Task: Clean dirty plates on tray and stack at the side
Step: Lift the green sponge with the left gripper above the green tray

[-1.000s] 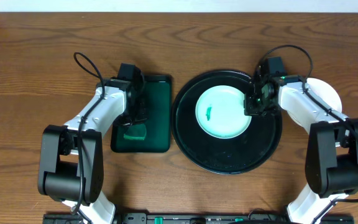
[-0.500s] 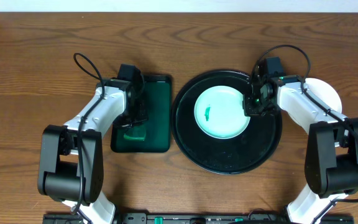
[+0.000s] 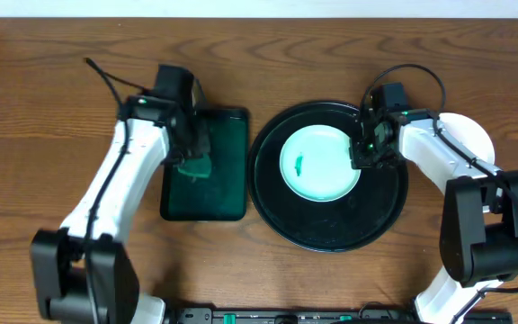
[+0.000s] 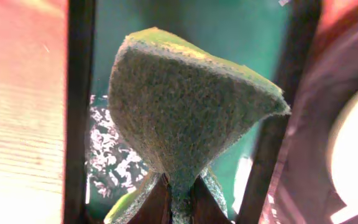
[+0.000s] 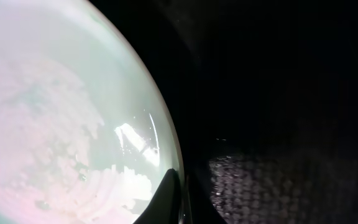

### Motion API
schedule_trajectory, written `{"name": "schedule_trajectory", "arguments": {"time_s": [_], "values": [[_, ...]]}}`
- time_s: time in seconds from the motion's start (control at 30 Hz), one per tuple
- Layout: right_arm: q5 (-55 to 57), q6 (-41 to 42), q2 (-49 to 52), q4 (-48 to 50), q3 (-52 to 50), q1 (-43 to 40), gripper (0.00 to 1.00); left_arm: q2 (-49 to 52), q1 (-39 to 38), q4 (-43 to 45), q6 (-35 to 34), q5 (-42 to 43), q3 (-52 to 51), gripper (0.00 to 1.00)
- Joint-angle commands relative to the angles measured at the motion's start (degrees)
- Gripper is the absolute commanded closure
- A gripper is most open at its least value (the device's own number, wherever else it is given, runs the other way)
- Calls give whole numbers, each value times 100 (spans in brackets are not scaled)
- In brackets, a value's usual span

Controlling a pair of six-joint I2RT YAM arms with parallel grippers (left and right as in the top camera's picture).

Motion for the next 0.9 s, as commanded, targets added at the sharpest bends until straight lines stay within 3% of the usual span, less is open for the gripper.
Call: {"name": "schedule_trajectory", "arguments": {"time_s": [0.0, 0.87], "values": [[-96, -59, 26, -24, -26, 173, 99, -85, -13, -151, 214, 28, 313, 93], [-247, 7, 26, -55, -26, 210, 99, -55, -448, -216, -7, -35, 205, 92]]}}
